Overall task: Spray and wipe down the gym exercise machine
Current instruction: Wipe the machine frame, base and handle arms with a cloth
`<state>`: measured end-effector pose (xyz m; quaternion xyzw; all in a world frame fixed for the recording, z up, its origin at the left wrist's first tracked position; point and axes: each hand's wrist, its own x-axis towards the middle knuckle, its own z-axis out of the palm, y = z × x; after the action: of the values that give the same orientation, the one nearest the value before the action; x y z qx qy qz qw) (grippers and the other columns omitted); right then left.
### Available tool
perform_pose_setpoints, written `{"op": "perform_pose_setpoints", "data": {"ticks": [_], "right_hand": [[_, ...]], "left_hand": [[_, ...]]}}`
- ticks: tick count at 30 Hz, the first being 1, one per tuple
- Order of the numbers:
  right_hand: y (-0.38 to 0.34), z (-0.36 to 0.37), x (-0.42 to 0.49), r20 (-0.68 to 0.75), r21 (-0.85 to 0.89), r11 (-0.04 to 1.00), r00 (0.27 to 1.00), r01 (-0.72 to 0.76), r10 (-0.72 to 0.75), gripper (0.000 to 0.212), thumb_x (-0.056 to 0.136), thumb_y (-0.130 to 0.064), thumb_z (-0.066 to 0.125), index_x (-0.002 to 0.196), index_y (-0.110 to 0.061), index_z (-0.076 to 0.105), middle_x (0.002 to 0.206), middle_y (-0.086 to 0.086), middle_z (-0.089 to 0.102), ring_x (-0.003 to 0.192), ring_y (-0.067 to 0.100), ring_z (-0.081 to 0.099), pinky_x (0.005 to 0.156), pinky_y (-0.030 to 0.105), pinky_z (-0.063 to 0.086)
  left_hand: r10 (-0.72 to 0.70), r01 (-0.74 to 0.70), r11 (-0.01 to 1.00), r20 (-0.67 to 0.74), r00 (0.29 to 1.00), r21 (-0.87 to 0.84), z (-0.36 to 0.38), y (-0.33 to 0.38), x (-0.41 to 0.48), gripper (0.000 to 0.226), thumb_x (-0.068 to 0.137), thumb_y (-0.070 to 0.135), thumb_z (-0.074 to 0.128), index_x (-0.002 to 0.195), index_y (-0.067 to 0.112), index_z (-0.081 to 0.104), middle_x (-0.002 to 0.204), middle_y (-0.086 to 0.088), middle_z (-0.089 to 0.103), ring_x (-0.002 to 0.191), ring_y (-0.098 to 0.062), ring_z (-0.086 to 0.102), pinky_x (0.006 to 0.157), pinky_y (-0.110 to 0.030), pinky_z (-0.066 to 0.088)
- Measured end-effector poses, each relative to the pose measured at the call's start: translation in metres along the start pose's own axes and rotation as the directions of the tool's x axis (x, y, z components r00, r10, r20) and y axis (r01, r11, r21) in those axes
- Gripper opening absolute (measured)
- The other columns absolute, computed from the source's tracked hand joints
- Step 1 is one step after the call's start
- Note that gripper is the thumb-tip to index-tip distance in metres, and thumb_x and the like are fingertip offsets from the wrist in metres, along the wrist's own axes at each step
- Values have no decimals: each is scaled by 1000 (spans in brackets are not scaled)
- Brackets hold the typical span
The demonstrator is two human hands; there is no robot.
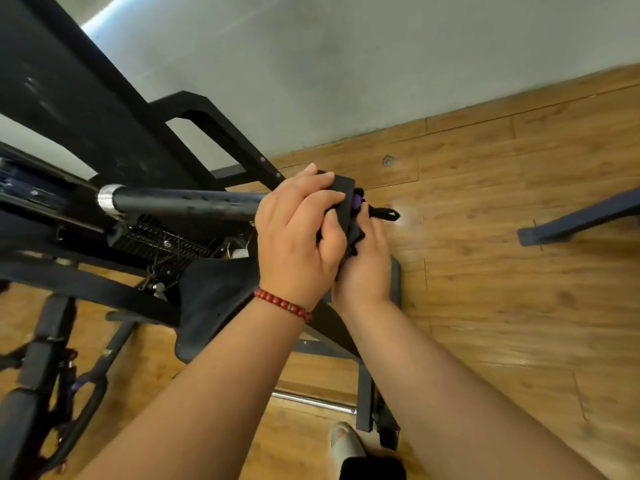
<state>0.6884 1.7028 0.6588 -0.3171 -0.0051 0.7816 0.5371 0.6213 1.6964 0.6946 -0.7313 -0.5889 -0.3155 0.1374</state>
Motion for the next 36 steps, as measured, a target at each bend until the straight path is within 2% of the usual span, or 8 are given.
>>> {"op": "perform_pose_setpoints", "data": {"ticks": [2,8,13,19,24,27,29,36], "right_hand": [[-6,1,2,-27,-84,996,999,-38,36,36,99,-8,50,96,-43,53,125,7,60,96,-17,52,86,6,41],[-4,1,4,80,-150,973,983,174,-163,18,100,-27,48,101,-27,66,95,-9,73,90,-3,67,75,11,49],[19,-7,13,-101,-219,976,995,-13,-9,41,101,-13,46,93,-50,31,135,8,50,116,7,50,78,1,30],[4,-6,5,58,-287,937,980,200,-192,23,102,-36,45,90,-36,65,90,-10,73,88,1,67,70,14,49],[39,-25,6,105,-334,924,982,183,-157,23,104,-30,44,100,-29,66,95,-10,74,97,4,67,85,20,49],[37,-25,9,162,-391,869,952,302,-258,25,105,-34,41,106,-31,65,87,-20,70,86,-12,62,75,7,44],[36,-24,13,228,-314,849,902,425,-367,24,103,-38,39,109,-38,62,106,-10,71,102,1,64,83,19,50],[87,-57,48,398,-332,687,756,646,-519,45,98,-46,34,133,-25,53,126,3,64,119,12,58,97,36,49]], "left_hand": [[7,-7,1000,-12,1000,-3,2,-2,-2,31,95,16,41,97,4,70,114,-11,67,121,-26,56,105,-40,38],[23,-24,999,-13,1000,-37,4,-6,-6,25,100,25,36,114,13,53,124,-10,58,124,-26,50,105,-47,38],[34,-35,999,16,999,37,4,-9,-16,49,103,43,25,137,8,33,144,-17,28,139,-29,30,116,-42,26],[123,-130,988,86,989,81,5,-24,-59,72,103,23,35,152,22,-18,161,4,-16,149,-26,-3,121,-51,12],[11,-17,994,55,998,109,6,-25,-72,66,100,20,38,153,16,-1,151,-19,14,143,-34,18,121,-43,16],[48,-54,987,46,998,149,7,-36,-88,52,102,24,33,146,2,15,148,-18,20,139,-31,24,121,-35,16],[36,-43,991,53,998,126,11,-44,-95,51,103,29,30,147,6,16,146,-11,24,135,-27,28,119,-26,16],[-57,54,997,-67,996,-48,35,-53,-102,54,102,39,30,146,14,11,146,15,22,133,24,11,107,-2,18]]}}
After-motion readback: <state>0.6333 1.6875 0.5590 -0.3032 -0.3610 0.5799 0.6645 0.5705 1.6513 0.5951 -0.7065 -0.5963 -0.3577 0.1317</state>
